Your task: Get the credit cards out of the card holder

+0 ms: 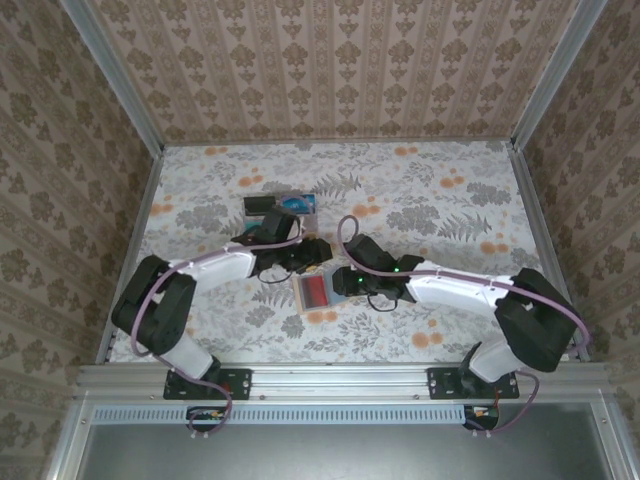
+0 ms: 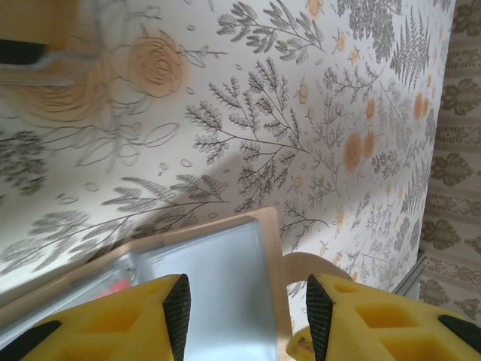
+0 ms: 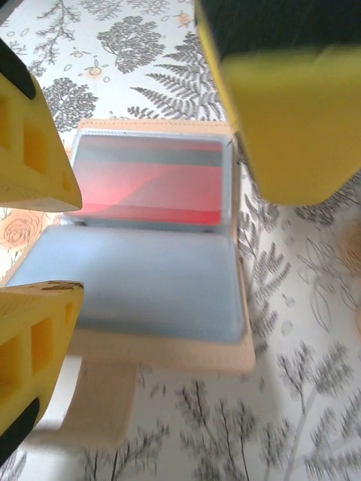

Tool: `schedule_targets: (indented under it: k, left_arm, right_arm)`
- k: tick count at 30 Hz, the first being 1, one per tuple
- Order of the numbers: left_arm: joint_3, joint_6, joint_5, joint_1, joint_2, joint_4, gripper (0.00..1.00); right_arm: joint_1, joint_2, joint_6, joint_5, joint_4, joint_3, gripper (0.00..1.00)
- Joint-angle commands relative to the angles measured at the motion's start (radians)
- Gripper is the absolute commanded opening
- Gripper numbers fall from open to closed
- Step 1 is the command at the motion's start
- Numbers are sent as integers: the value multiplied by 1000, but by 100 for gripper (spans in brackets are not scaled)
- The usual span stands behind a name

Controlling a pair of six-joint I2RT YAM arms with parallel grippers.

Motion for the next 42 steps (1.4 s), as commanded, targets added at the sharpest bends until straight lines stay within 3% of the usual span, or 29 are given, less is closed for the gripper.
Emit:
schedule_targets:
  k: [1,9,17,23,42]
  left_arm:
    - [-69,20,-37,29,-93,-111,47]
    - [-233,-54,-104,45,-258,-171,32]
    - [-227,-74,-91,7,-194,-123,22]
    - [-202,-69,-84,-1,-136,-105,21]
    - [-183,-65,-62,-1,-158,-73,22]
  right_arm:
    - [10,67,-5,-59,-18,58,31]
    - [-13,249,79,-228,3,158,29]
    - [-66,299,106,-255,1,149,25]
    - [-73,312,88,-247,-17,142,25]
    - [-72,356,42,-148,-110,154,21]
